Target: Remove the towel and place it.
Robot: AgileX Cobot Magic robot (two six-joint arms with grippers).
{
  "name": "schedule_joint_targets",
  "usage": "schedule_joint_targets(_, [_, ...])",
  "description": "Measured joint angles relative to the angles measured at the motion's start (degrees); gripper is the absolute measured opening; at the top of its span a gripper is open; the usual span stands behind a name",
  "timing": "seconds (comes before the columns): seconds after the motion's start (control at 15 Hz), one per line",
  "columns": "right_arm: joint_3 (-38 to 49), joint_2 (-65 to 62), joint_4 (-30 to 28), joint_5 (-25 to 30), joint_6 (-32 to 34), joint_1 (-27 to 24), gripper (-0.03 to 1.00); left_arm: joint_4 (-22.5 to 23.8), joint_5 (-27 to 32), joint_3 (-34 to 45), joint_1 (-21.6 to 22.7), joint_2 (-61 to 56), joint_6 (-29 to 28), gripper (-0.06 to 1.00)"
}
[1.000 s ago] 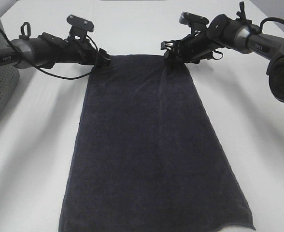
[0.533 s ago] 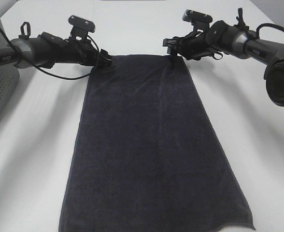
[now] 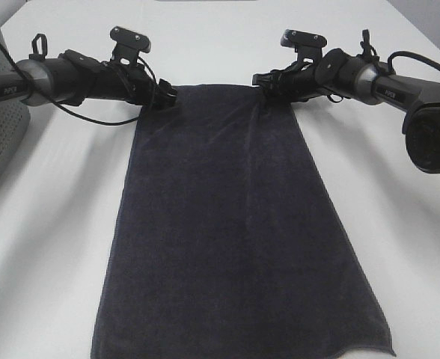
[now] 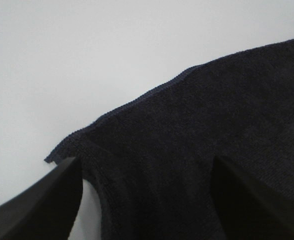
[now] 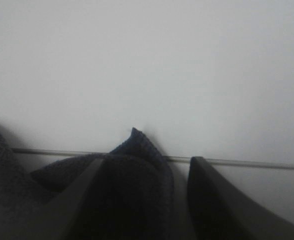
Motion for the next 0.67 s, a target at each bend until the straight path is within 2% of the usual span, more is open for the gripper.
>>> schedule_joint_targets(0.2, [0.00, 0.17, -0.52, -1.38, -0.23, 0.00, 0.14, -0.06, 0.17, 0.00, 0.00, 0.00, 0.00, 0.68])
schedule_joint_targets(0.33, [0.00, 0.17, -0.57, -2.23, -0.23, 0.00, 0.02, -0.06, 0.17, 0.00, 0.00, 0.00, 0.00, 0.68])
schedule_joint_targets(0.67, [0.00, 0.17, -0.74, -3.15, -0.11, -1.49, 0.02, -0.06, 0.17, 0.00, 0.00, 0.00, 0.00, 0.68])
